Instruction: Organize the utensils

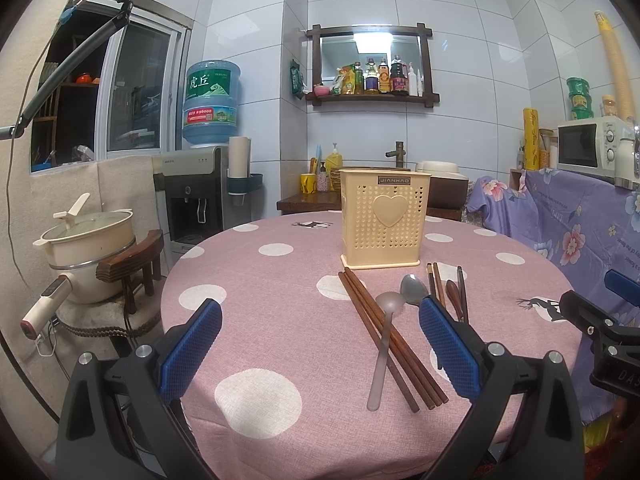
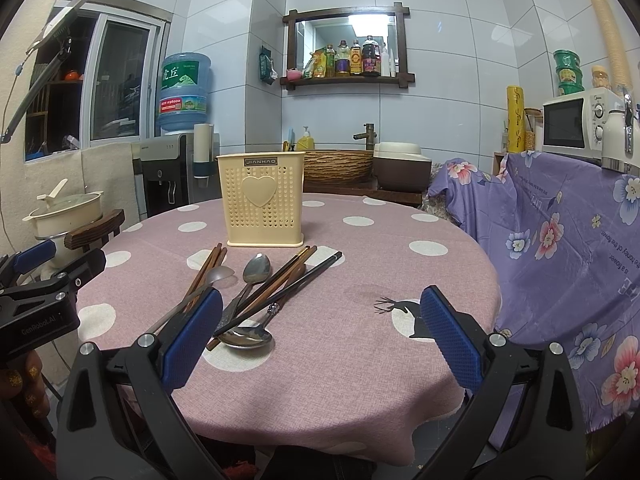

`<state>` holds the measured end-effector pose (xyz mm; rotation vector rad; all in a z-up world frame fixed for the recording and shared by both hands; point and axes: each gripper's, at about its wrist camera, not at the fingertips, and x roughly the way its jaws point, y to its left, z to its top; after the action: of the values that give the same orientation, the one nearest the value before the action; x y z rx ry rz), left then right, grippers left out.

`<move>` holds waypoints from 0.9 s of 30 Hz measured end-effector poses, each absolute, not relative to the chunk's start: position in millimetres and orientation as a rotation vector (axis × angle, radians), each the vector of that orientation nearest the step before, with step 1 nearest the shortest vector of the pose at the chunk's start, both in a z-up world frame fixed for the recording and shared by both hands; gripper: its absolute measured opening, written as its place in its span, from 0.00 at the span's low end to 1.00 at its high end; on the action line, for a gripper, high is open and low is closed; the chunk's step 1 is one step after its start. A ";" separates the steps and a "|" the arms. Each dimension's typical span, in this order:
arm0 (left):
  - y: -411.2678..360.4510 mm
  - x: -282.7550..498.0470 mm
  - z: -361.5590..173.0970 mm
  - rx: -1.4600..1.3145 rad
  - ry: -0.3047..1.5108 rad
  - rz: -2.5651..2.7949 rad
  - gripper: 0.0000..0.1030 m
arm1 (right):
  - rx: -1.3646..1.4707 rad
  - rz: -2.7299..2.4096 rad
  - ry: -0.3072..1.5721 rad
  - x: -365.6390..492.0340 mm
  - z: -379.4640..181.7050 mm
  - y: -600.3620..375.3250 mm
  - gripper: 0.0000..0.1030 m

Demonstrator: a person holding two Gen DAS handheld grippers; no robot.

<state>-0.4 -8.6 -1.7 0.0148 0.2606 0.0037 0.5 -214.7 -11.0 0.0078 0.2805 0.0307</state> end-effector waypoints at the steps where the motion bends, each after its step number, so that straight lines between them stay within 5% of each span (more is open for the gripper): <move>1: -8.9 -0.4 -1.8 0.015 0.261 0.004 0.95 | 0.008 0.030 0.280 0.4 -10.6 -215.0 0.95; 27: 0.4 8.0 -2.7 0.017 0.317 -0.015 0.95 | -0.003 0.047 0.312 11.8 -20.6 -205.6 0.95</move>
<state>8.0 0.4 -2.7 0.0165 0.3173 -0.0152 11.8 -205.6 -20.6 -0.0030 0.3119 0.0468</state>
